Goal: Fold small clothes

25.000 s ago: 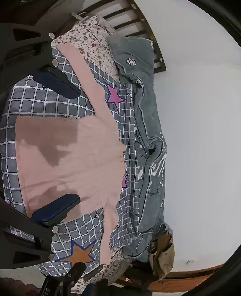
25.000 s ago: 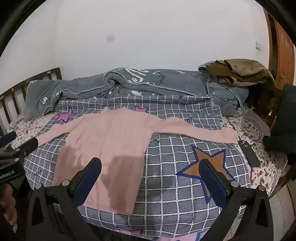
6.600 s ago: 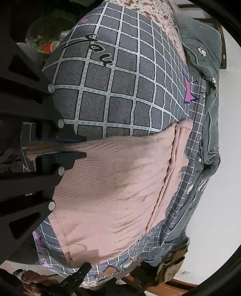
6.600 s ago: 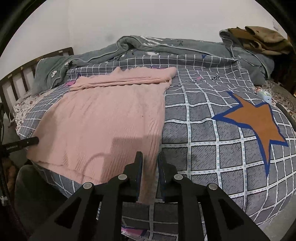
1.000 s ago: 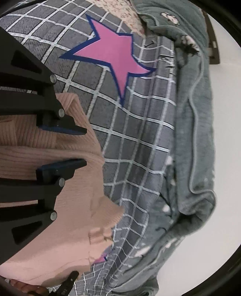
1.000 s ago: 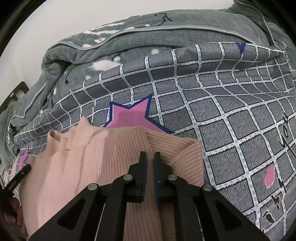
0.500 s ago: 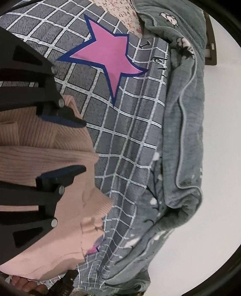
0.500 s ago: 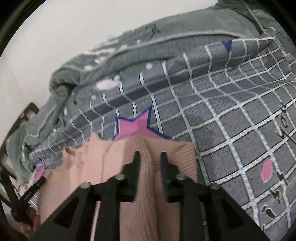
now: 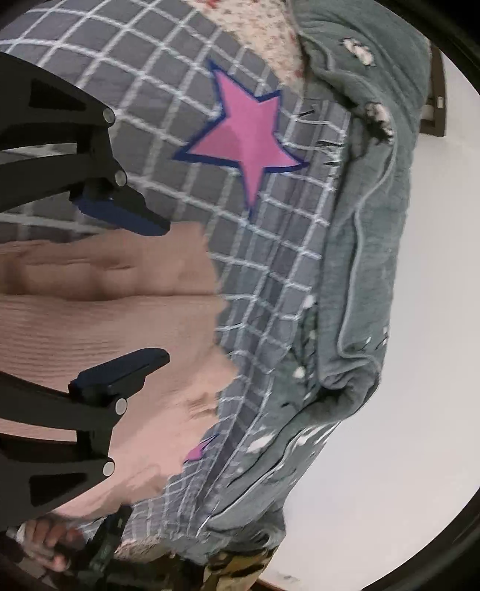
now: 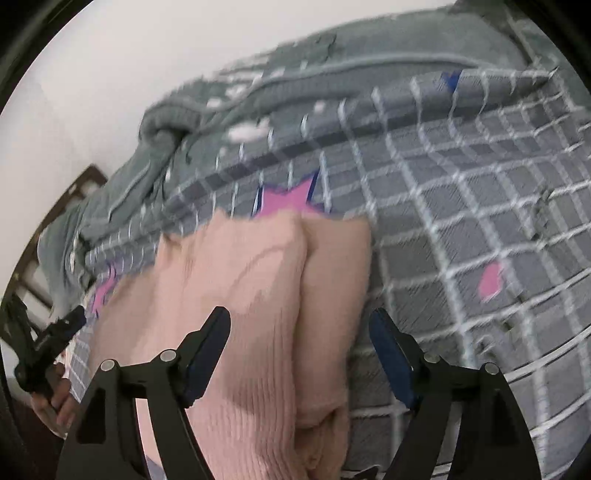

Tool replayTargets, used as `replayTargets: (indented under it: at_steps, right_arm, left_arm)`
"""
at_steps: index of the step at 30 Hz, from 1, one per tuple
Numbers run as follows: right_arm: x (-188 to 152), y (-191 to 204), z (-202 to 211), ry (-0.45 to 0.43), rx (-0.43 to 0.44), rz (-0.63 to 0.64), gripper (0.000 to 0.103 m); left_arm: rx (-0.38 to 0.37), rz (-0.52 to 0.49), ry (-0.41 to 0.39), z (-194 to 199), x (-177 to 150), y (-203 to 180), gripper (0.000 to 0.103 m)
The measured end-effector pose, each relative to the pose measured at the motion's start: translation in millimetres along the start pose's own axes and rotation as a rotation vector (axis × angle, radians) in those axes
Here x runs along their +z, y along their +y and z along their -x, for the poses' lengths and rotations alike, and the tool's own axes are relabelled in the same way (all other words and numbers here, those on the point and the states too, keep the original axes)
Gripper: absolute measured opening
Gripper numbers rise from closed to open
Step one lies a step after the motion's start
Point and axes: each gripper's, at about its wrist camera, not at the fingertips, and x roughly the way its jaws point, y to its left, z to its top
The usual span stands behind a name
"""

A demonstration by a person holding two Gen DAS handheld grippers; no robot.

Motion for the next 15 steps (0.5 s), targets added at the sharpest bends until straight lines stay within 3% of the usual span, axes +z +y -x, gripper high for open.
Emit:
replayTargets:
  at_steps: [5, 8, 11, 14, 15]
  right_arm:
    - [-11, 3, -13, 0.002, -0.033, 0.043, 0.076]
    - [-13, 0, -15, 0.002, -0.027, 0.039, 0.075]
    - [-12, -4, -16, 0.001, -0.022, 0.031, 0.072]
    - [-12, -1, -17, 0.010, -0.044, 0.052, 0.072]
    - [-12, 1, -18, 0.011, -0.052, 0.059, 0.072]
  left_arm:
    - [-0.034, -0.003, 0.058, -1, -15, -3, 0.062]
    - [-0.004, -0.010, 0.109, -18, -19, -5, 0.062]
    - [0.033, 0.005, 0.099, -25, -24, 1, 0.062]
    - [0.107, 0.015, 0.113, -29, -25, 10, 0.069]
    - [0.088, 0.028, 0.121, -30, -27, 14, 0.069]
